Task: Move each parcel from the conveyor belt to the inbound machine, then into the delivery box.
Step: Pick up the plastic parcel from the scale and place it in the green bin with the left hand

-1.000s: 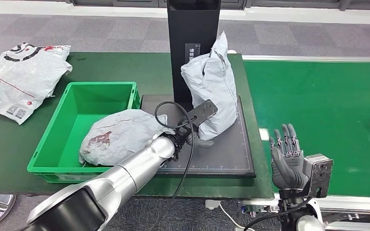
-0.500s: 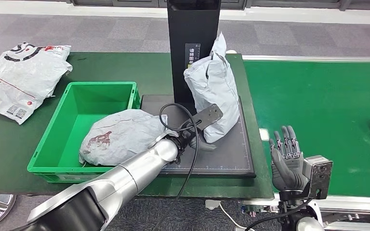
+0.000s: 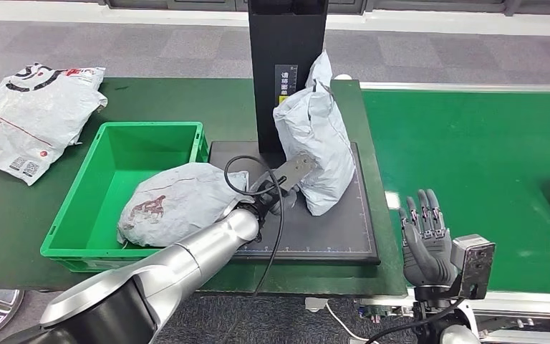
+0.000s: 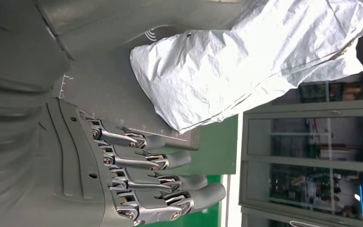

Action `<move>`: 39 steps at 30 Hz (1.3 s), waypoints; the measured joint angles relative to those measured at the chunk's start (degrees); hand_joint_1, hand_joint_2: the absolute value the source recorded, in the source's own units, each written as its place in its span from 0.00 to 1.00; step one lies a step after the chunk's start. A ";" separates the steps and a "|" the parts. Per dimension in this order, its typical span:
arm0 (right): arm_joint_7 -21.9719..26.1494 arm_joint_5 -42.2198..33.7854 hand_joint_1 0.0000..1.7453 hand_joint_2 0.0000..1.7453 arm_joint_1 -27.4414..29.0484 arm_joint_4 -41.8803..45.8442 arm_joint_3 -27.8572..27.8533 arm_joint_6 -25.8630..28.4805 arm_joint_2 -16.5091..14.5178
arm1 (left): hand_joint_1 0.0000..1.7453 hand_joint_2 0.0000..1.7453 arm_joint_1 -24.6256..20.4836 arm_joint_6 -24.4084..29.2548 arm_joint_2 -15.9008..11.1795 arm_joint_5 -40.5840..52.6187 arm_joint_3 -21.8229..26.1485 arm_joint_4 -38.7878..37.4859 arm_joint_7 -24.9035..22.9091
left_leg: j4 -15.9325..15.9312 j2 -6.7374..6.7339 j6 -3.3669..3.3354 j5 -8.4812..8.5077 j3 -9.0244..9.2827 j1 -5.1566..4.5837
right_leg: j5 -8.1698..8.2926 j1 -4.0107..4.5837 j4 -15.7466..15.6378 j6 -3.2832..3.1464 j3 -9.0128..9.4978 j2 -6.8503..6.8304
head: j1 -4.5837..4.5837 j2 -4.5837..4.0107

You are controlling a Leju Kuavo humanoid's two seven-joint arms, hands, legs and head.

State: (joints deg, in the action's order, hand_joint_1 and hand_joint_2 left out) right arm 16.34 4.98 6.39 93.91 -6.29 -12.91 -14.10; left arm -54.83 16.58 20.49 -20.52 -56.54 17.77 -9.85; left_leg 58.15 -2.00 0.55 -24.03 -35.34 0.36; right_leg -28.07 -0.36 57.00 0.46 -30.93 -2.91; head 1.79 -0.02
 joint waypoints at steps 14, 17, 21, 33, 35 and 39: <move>0.46 -0.15 0.00 1.00 -2.22 -2.85 0.05 -0.76 0.30 | 1.00 1.00 -1.00 1.99 -1.52 0.74 0.00 -3.00 1.02 | 0.00 0.01 -0.01 0.02 0.00 0.00 | 0.00 0.00 0.01 0.00 0.00 -0.01 | 0.00 0.01; 0.68 -0.38 0.00 1.00 -2.41 -3.14 0.07 -0.68 0.43 | 0.78 1.00 -1.19 2.35 -1.72 1.68 0.00 -3.15 1.10 | 0.00 0.01 -0.01 0.02 0.00 0.00 | 0.00 0.00 0.01 0.00 -0.01 -0.01 | 0.00 0.01; 0.78 -0.52 0.00 1.00 -2.10 -3.14 0.07 -0.60 0.56 | 0.00 1.00 -1.28 7.07 -1.98 7.68 -0.61 -3.27 1.04 | 0.00 -0.01 -0.01 0.02 0.00 0.00 | 0.00 0.00 0.01 0.00 -0.03 0.01 | 0.00 0.02; 3.43 -0.19 0.00 1.00 -0.58 -4.45 -0.54 -0.90 0.57 | 0.00 1.00 -4.65 16.81 -1.79 71.10 -23.96 -0.58 -18.71 | 0.01 -0.02 -0.03 0.01 -0.02 -0.06 | 0.01 -0.06 0.00 0.01 -0.06 0.02 | 0.00 0.00; 4.20 -0.25 0.00 1.00 -0.60 -4.89 -1.04 -0.96 0.57 | 0.00 1.00 -3.04 10.48 -2.88 85.93 -24.45 3.18 -17.79 | 0.00 0.01 -0.03 0.01 0.01 -0.06 | 0.00 -0.06 0.00 0.01 -0.02 -0.04 | 0.00 0.01; 5.09 -0.46 0.00 1.00 0.71 -4.30 -3.62 -2.17 0.54 | 0.00 1.00 3.33 3.39 -5.63 107.40 -22.16 11.87 -9.77 | 0.00 0.01 -0.03 0.01 -0.03 -0.06 | -0.01 -0.06 0.01 0.00 -0.07 -0.03 | 0.00 0.01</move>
State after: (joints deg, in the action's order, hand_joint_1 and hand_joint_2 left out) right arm 21.44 4.52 7.10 89.61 -9.92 -15.08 -13.56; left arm -51.50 19.97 14.87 86.88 -78.70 29.64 -19.61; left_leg 58.15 -1.99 0.52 -24.02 -35.37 0.30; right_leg -28.08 -0.42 57.01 0.46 -30.99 -2.94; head 1.79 -0.01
